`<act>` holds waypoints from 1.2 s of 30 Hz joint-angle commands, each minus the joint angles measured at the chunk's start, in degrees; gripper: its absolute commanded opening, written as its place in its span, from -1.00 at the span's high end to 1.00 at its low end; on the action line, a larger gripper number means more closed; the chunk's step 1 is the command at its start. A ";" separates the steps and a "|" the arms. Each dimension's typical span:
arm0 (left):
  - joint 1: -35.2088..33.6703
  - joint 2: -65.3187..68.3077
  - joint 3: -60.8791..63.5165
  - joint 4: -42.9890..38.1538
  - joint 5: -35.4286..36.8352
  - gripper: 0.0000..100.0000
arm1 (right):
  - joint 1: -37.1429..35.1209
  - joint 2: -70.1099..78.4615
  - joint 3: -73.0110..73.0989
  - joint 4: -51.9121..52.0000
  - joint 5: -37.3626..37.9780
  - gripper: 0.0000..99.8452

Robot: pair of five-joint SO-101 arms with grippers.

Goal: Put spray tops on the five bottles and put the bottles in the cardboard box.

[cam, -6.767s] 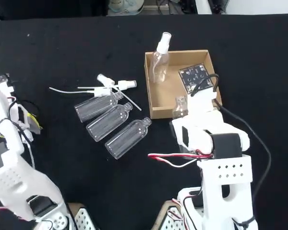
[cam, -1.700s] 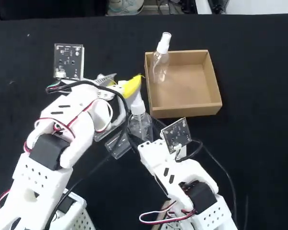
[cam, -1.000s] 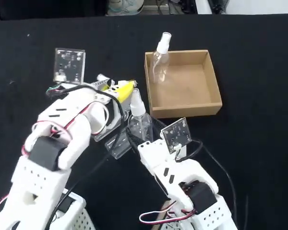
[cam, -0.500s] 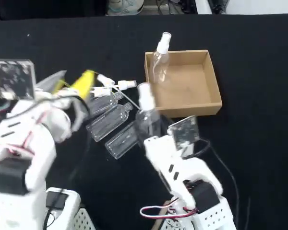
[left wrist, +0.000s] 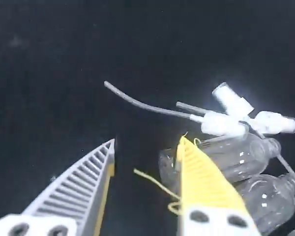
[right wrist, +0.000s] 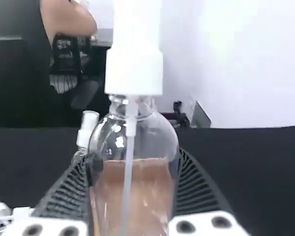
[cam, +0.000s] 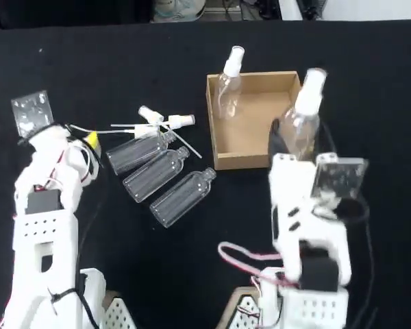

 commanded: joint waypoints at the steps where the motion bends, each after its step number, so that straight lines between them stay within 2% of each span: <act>1: -0.48 -0.09 3.30 -5.89 0.18 0.60 | 1.14 11.38 0.22 -16.18 0.53 0.98; 7: -0.40 -0.09 8.31 -11.52 0.18 0.60 | 1.32 32.31 0.57 -40.79 0.53 0.98; 13: -0.57 -0.09 11.91 -16.26 4.92 0.60 | 1.41 54.99 -4.88 -56.62 0.62 0.98; 18: -0.48 -0.09 12.18 -16.35 5.54 0.60 | 1.41 69.14 -10.24 -64.09 0.62 0.98; 25: -0.48 0.00 12.18 -16.53 5.54 0.60 | 0.44 77.93 -11.30 -69.27 0.62 0.98; 36: -0.75 0.00 12.18 -16.53 5.36 0.60 | -0.62 96.92 -21.93 -79.82 0.62 0.98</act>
